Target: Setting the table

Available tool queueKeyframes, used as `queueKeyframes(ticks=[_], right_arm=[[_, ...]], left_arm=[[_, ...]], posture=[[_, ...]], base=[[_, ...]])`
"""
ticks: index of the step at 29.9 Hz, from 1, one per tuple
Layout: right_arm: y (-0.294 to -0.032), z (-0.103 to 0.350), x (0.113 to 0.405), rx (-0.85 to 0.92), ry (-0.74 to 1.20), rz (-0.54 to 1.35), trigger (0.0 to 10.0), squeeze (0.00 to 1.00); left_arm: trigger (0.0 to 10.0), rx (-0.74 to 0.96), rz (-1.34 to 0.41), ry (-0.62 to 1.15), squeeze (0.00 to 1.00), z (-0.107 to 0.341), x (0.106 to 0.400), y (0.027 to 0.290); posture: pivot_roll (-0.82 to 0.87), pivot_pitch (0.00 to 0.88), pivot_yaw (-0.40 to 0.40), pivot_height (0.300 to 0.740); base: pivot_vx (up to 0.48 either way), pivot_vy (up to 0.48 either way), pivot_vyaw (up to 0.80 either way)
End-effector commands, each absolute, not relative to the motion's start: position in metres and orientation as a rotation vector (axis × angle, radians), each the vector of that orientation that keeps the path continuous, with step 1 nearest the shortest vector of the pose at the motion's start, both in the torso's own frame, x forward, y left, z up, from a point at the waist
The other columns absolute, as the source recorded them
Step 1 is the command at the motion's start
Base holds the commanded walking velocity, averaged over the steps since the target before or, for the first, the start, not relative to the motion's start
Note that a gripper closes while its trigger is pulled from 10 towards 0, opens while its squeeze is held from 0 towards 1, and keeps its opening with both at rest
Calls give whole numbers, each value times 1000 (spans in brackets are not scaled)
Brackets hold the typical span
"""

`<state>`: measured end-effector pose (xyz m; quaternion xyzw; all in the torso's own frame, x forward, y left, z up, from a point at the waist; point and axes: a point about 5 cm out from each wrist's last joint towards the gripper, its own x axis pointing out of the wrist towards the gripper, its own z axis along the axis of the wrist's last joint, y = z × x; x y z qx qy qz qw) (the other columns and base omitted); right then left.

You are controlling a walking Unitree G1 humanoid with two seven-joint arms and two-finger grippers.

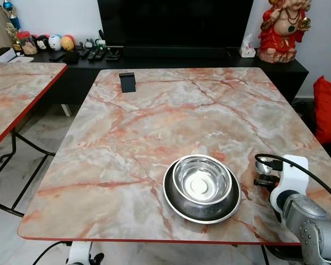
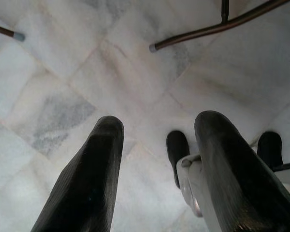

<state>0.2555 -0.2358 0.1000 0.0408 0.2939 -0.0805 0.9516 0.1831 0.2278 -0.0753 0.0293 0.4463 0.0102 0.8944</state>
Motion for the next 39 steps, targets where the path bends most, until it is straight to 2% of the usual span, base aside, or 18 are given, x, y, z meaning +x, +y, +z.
queueKeyframes(ticks=[1, 10, 18, 39], right_arm=[[-230, 99, 260, 90, 583, -137, 10000, 0], [-219, 96, 264, 96, 553, -78, 10000, 0], [-226, 85, 261, 24, 559, -126, 10000, 0], [-221, 81, 264, 50, 496, -127, 10000, 0]], left_arm=[[10000, 86, 4, 943, 0, -77, 180, 229], [10000, 94, 0, 941, 0, -76, 180, 230], [10000, 102, -6, 941, 0, -76, 181, 230], [10000, 111, -11, 936, 0, -76, 180, 231]], posture=[[-47, 0, -5, 740], [-44, 0, -7, 740], [-42, 0, -6, 740], [-38, 0, -1, 740]], base=[[0, 0, 0], [0, 0, 0], [0, 0, 0], [0, 0, 0]])
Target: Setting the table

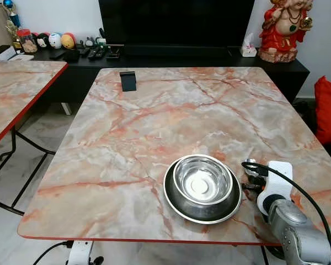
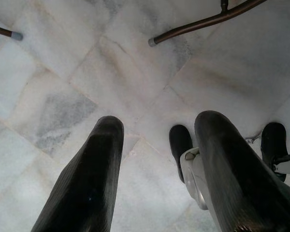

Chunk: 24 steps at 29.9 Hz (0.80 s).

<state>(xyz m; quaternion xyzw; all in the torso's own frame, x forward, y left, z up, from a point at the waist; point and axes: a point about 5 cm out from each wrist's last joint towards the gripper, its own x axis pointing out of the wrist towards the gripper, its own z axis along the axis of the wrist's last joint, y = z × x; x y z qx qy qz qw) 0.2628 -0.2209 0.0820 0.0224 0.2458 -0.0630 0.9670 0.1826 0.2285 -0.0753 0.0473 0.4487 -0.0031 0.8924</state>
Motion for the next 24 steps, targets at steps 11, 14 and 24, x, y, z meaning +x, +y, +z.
queueKeyframes(ticks=[11, 14, 24], right_arm=[[-224, 70, 261, 41, 521, -139, 10000, 0], [-223, 69, 262, 41, 522, -134, 10000, 0], [-220, 65, 263, 47, 527, -121, 10000, 0]], left_arm=[[10000, 111, -15, 936, 0, -76, 180, 230], [10000, 112, -14, 937, 0, -76, 180, 230], [10000, 122, -20, 936, 0, -76, 181, 231]], posture=[[-35, 0, -1, 740], [-32, 0, 0, 740], [-29, 0, 4, 740]], base=[[0, 0, 0], [0, 0, 0], [0, 0, 0]])
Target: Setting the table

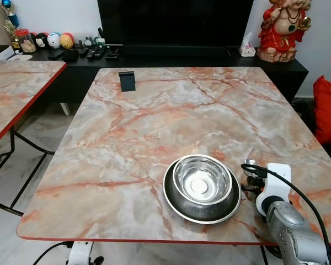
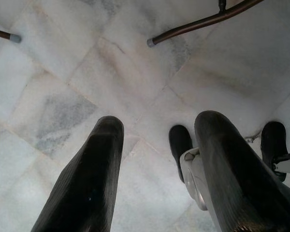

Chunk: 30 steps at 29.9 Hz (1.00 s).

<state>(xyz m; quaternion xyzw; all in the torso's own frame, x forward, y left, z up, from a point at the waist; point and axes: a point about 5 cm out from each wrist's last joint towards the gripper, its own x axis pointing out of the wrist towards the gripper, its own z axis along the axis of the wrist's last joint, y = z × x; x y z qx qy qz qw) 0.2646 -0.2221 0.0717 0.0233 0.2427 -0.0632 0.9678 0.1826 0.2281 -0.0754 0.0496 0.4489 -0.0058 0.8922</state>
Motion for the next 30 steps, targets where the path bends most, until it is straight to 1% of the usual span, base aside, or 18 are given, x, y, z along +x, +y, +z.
queueKeyframes(ticks=[1, 7, 8, 10, 11, 12, 13, 17, 19, 25, 27, 28, 29, 30], right_arm=[[-220, 65, 263, 47, 527, -121, 10000, 43], [-220, 64, 264, 42, 528, -119, 10000, 51], [-220, 64, 264, 43, 527, -119, 10000, 86], [-219, 64, 264, 43, 526, -118, 10000, 102], [-219, 64, 264, 43, 526, -116, 10000, 337], [-219, 64, 264, 43, 525, -116, 10000, 337], [-219, 64, 264, 43, 525, -116, 10000, 424], [-219, 64, 265, 41, 524, -120, 10000, 400], [-220, 65, 265, 38, 524, -127, 10000, 373], [-220, 64, 265, 38, 527, -134, 10000, 404], [-220, 64, 265, 39, 528, -133, 10000, 400], [-219, 63, 265, 40, 530, -126, 10000, 592], [-219, 63, 265, 39, 533, -121, 10000, 627], [-218, 63, 265, 39, 534, -117, 10000, 627]], left_arm=[[10000, 122, -20, 936, 0, -76, 181, 231], [10000, 126, -24, 936, 0, -75, 181, 231], [10000, 126, -24, 936, 0, -75, 181, 231], [10000, 127, -25, 936, 0, -75, 181, 231], [10000, 128, -25, 937, 0, -75, 181, 231], [10000, 128, -25, 937, 0, -75, 181, 231], [10000, 129, -26, 937, 0, -75, 181, 231], [10000, 130, -27, 937, 0, -75, 181, 231], [10000, 131, -28, 936, 0, -75, 181, 231], [10000, 133, -29, 936, 0, -75, 181, 231], [10000, 133, -29, 936, 0, -75, 181, 231], [10000, 133, -28, 936, 0, -75, 181, 232], [10000, 133, -28, 936, 0, -75, 181, 232], [10000, 134, -28, 937, 0, -75, 181, 232]], posture=[[-28, 0, 4, 740], [-29, 0, 5, 740], [-26, 0, 5, 740], [-26, 0, 5, 740], [-26, 0, 5, 740], [-26, 0, 5, 740], [-26, 0, 5, 740], [-26, 0, 6, 740], [-26, 0, 8, 740], [-24, 0, 8, 740], [-24, 0, 8, 740], [-21, 0, 7, 740], [-21, 0, 7, 740], [-21, 0, 7, 740]], base=[[0, 0, 0], [0, 0, 0], [0, 0, 0], [0, 0, 0], [0, 0, 0], [0, 0, 0], [0, 0, 0], [0, 0, 0], [0, 0, 0], [0, 0, 0], [0, 0, 0], [0, 0, 0], [0, 0, 0], [0, 0, 0]])
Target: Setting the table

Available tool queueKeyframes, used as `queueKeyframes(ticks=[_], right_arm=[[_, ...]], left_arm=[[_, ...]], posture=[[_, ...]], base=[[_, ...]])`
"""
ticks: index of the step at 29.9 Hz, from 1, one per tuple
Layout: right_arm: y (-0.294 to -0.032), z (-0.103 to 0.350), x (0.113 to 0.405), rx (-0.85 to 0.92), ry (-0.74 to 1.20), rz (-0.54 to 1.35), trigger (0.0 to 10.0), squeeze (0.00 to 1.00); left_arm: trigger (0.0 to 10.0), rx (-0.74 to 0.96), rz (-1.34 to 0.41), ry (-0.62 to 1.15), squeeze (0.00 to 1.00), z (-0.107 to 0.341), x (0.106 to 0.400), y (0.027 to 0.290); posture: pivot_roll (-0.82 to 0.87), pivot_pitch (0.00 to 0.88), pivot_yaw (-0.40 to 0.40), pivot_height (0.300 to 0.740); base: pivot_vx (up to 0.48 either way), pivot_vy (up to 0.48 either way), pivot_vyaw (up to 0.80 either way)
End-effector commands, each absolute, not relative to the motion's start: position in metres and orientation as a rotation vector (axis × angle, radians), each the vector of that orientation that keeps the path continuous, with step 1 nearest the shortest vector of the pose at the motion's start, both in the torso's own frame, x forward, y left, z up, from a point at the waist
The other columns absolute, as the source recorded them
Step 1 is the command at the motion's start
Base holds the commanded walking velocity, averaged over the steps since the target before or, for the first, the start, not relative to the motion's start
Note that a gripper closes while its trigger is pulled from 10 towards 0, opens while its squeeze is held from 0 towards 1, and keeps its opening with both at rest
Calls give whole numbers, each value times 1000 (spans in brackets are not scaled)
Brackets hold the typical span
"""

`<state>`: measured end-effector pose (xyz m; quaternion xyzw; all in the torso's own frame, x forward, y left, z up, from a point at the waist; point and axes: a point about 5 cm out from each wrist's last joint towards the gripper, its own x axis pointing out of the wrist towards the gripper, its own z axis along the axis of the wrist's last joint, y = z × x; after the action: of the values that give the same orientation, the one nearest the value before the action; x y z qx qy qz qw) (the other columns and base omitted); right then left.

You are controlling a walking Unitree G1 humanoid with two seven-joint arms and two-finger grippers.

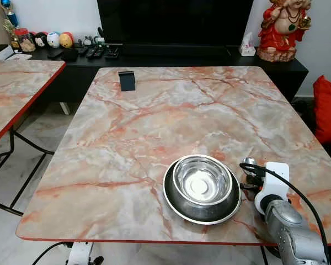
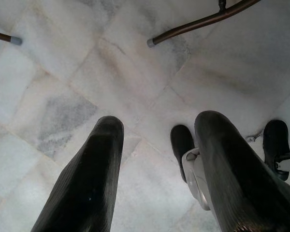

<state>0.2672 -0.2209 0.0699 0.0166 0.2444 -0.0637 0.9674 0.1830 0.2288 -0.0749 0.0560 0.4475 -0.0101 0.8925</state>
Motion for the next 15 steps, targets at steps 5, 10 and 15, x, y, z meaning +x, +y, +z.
queueKeyframes(ticks=[5, 10, 15], right_arm=[[-217, 62, 265, 35, 538, -118, 10000, 580], [-219, 63, 265, 29, 533, -131, 10000, 0], [-224, 72, 269, 31, 465, -166, 10000, 0]], left_arm=[[10000, 134, -29, 937, 0, -75, 181, 232], [10000, 134, -29, 935, 0, -75, 181, 232], [10000, 134, -30, 934, 0, -75, 181, 232]], posture=[[-21, 0, 8, 740], [-20, 0, 9, 740], [-19, 0, 9, 740]], base=[[0, 0, 0], [0, 0, 0], [0, 0, 0]])
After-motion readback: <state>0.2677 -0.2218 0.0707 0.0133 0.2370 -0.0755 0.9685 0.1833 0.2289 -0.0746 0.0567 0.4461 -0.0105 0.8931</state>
